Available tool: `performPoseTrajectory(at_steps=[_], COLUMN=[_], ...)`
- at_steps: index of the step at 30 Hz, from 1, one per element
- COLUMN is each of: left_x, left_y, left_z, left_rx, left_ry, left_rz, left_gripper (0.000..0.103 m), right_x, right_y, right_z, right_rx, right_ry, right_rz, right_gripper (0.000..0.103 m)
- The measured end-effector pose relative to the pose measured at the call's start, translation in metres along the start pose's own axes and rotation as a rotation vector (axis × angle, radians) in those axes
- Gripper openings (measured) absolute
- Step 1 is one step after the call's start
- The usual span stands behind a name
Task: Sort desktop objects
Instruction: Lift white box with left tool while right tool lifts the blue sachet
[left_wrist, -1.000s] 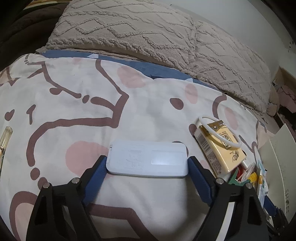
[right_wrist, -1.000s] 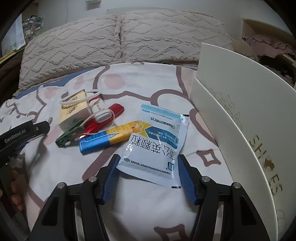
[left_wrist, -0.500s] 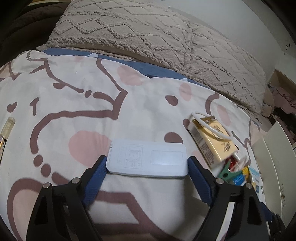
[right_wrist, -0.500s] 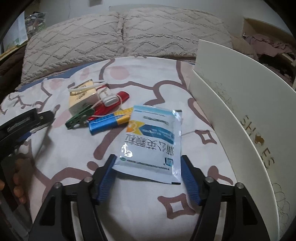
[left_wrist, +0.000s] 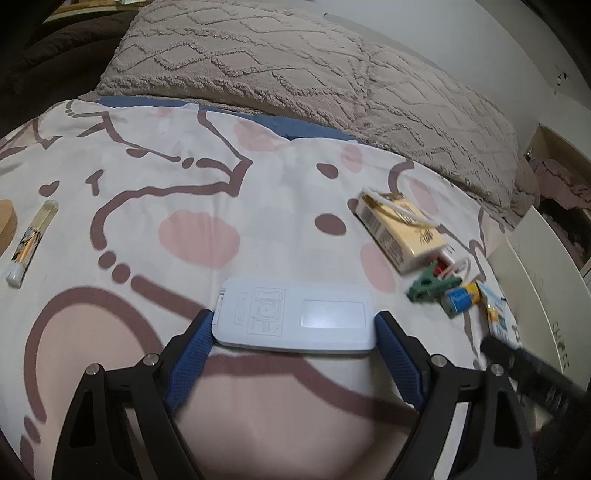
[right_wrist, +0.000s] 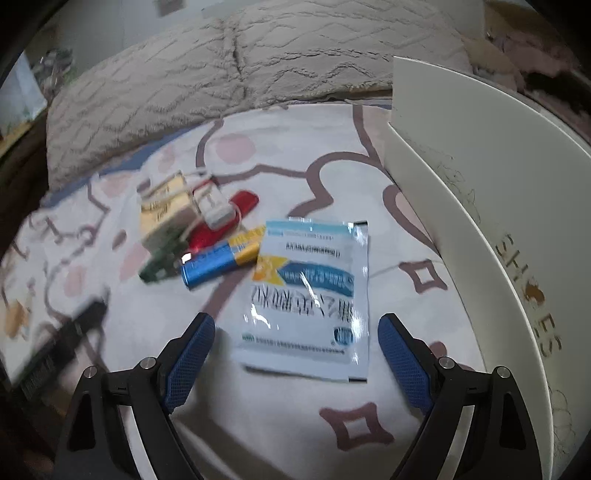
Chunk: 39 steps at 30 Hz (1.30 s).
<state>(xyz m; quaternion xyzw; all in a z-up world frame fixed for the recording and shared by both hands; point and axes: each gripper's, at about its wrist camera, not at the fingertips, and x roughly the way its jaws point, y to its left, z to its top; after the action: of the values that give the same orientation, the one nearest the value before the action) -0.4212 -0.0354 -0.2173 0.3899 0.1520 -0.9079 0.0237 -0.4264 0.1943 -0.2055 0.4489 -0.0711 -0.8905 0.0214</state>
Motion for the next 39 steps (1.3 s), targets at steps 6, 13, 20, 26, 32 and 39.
performPoseTrajectory(at_steps=[6,13,20,26,32,39], left_x=[-0.004,-0.004,0.0,0.004,0.008,0.008], left_y=[0.002,-0.001,-0.005,-0.01,-0.009,-0.009], left_z=[-0.003,-0.006,-0.006,-0.005,-0.002,-0.003], left_rx=[-0.007,0.01,0.033,0.048,0.02,0.008], left_ry=[-0.003,-0.001,0.01,0.024,0.026,0.015], left_rz=[-0.015,0.006,0.03,0.031,0.045,0.066], left_gripper=[0.087,0.087,0.09,0.098,0.1,0.097], right_x=[0.011,0.022,0.011,0.001,-0.011,-0.025], right_y=[-0.012,-0.013,-0.013,-0.002,0.003,0.012], right_z=[0.015,0.02,0.01,-0.003,-0.015,-0.038], right_rx=[0.098,0.067,0.022,-0.025,-0.045,-0.12], right_ry=[0.016,0.017,-0.012,-0.002,0.014,0.028], right_rz=[-0.008,-0.026,-0.01,0.01,0.047,0.033], right_gripper=[0.09,0.072,0.064,0.064,0.063,0.063])
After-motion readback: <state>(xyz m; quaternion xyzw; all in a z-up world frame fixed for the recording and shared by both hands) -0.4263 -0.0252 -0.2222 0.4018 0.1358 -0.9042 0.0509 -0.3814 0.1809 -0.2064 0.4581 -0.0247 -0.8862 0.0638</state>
